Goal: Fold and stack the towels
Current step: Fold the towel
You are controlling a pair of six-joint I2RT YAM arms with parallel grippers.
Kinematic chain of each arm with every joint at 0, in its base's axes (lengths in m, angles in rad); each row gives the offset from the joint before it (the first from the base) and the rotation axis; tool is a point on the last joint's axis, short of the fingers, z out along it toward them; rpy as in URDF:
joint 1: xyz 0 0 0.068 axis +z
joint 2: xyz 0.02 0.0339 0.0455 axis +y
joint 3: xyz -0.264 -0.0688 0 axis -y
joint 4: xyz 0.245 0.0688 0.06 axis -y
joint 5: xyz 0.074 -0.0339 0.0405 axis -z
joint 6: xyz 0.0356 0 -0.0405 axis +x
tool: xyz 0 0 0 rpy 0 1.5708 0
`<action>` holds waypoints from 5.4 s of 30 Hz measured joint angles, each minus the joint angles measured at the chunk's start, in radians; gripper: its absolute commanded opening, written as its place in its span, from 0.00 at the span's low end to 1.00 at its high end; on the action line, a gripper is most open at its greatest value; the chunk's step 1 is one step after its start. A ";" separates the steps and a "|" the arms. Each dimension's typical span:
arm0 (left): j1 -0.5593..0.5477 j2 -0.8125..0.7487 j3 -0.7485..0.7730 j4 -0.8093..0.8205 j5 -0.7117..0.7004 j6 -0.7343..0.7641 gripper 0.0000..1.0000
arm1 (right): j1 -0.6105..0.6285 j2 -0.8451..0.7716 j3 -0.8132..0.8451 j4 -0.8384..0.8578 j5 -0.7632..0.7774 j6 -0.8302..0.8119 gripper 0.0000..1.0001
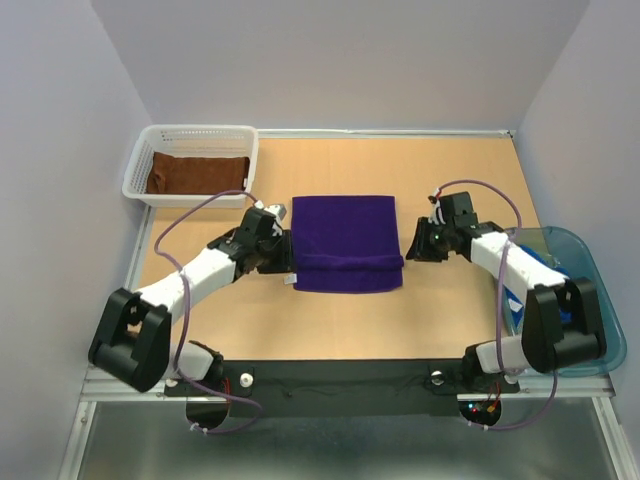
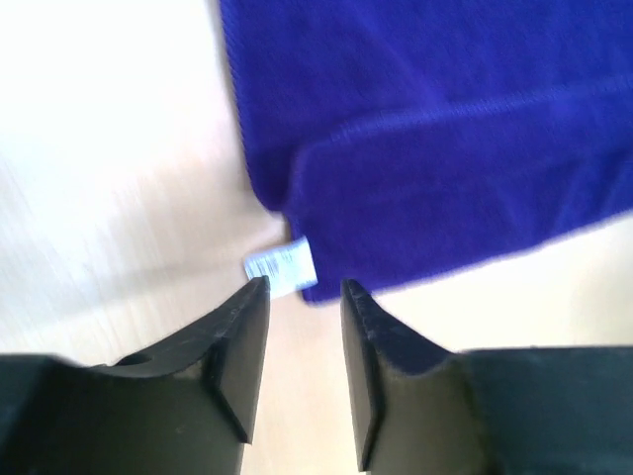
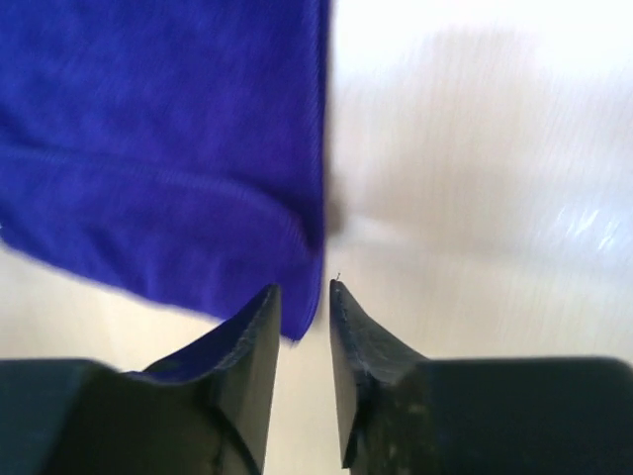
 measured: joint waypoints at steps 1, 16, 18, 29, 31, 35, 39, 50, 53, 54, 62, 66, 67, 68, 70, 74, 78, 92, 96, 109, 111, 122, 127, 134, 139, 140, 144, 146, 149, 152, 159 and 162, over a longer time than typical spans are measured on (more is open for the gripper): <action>-0.009 -0.028 -0.015 -0.003 0.004 -0.006 0.54 | -0.003 -0.053 -0.032 -0.006 -0.022 0.005 0.37; -0.026 -0.171 -0.071 -0.027 -0.036 -0.125 0.94 | 0.081 0.003 0.125 -0.064 -0.200 -0.119 0.77; 0.025 -0.126 -0.026 -0.024 -0.050 -0.109 0.94 | 0.150 0.085 0.212 -0.059 -0.196 -0.169 0.78; 0.165 -0.180 -0.043 0.000 -0.179 0.022 0.93 | 0.343 0.459 0.478 -0.039 -0.219 -0.381 0.78; 0.165 -0.225 -0.092 0.014 -0.194 0.028 0.93 | 0.346 0.488 0.481 -0.040 -0.225 -0.401 0.77; 0.165 -0.249 -0.117 0.019 -0.230 0.035 0.94 | 0.352 0.503 0.481 -0.047 -0.238 -0.420 0.77; 0.165 -0.249 -0.117 0.037 -0.262 0.040 0.93 | 0.367 0.502 0.474 -0.046 -0.259 -0.431 0.75; 0.165 -0.248 -0.117 0.045 -0.296 0.047 0.93 | 0.395 0.471 0.425 -0.056 -0.283 -0.438 0.68; 0.165 -0.248 -0.116 0.045 -0.299 0.047 0.93 | 0.404 0.457 0.418 -0.072 -0.289 -0.437 0.64; 0.165 -0.247 -0.116 0.045 -0.299 0.047 0.93 | 0.408 0.451 0.416 -0.074 -0.291 -0.436 0.62; 0.165 -0.237 -0.116 0.047 -0.298 0.047 0.93 | 0.461 0.352 0.344 -0.091 -0.304 -0.416 0.57; 0.165 -0.230 -0.116 0.049 -0.296 0.047 0.93 | 0.495 0.302 0.258 -0.093 -0.306 -0.394 0.56; 0.165 -0.228 -0.116 0.050 -0.292 0.047 0.93 | 0.503 0.294 0.236 -0.095 -0.305 -0.386 0.56; 0.165 -0.227 -0.116 0.050 -0.289 0.047 0.93 | 0.512 0.287 0.208 -0.096 -0.305 -0.375 0.56; 0.165 -0.226 -0.116 0.051 -0.272 0.045 0.90 | 0.520 0.275 0.169 -0.104 -0.299 -0.361 0.56; 0.164 -0.226 -0.117 0.051 -0.202 0.007 0.86 | 0.528 0.209 0.130 -0.137 -0.201 -0.301 0.57; 0.130 -0.224 -0.118 0.052 -0.136 -0.072 0.79 | 0.523 0.072 0.148 -0.145 -0.004 -0.210 0.56; -0.065 -0.007 -0.118 0.071 -0.092 -0.271 0.52 | 0.303 0.166 0.274 -0.135 0.439 -0.035 0.49; -0.067 0.007 -0.118 0.073 -0.096 -0.283 0.52 | 0.299 0.246 0.313 -0.134 0.463 -0.044 0.48; -0.067 0.007 -0.118 0.077 -0.110 -0.290 0.52 | 0.299 0.294 0.241 -0.106 0.473 -0.045 0.45; -0.067 0.007 -0.118 0.080 -0.112 -0.290 0.52 | 0.299 0.268 0.192 -0.109 0.463 -0.044 0.45; -0.068 0.007 -0.118 0.090 -0.115 -0.294 0.52 | 0.299 0.029 0.043 -0.112 0.401 -0.035 0.46; -0.069 0.007 -0.118 0.097 -0.116 -0.294 0.52 | 0.299 -0.032 -0.005 -0.113 0.344 -0.035 0.47; -0.072 0.007 -0.118 0.102 -0.117 -0.294 0.52 | 0.299 -0.028 -0.042 -0.112 0.262 -0.023 0.47; -0.072 0.007 -0.118 0.103 -0.117 -0.295 0.52 | 0.299 -0.027 -0.101 -0.105 0.237 0.027 0.47; -0.072 0.007 -0.118 0.103 -0.117 -0.295 0.52 | 0.299 -0.030 -0.116 -0.106 0.237 0.037 0.47; -0.072 0.007 -0.118 0.103 -0.117 -0.296 0.52 | 0.299 -0.072 -0.154 -0.108 0.254 0.082 0.47; -0.072 0.007 -0.118 0.104 -0.116 -0.297 0.50 | 0.299 -0.093 -0.165 -0.109 0.264 0.107 0.46; -0.072 0.007 -0.118 0.104 -0.116 -0.299 0.46 | 0.299 -0.127 -0.169 -0.114 0.274 0.147 0.46; -0.072 0.007 -0.118 0.104 -0.116 -0.302 0.39 | 0.299 -0.188 -0.167 -0.114 0.294 0.187 0.45; -0.072 0.008 -0.118 0.113 -0.113 -0.310 0.37 | 0.299 -0.248 -0.135 -0.076 0.340 0.301 0.42; -0.072 0.012 -0.118 0.116 -0.112 -0.312 0.35 | 0.299 -0.245 -0.137 -0.058 0.344 0.356 0.40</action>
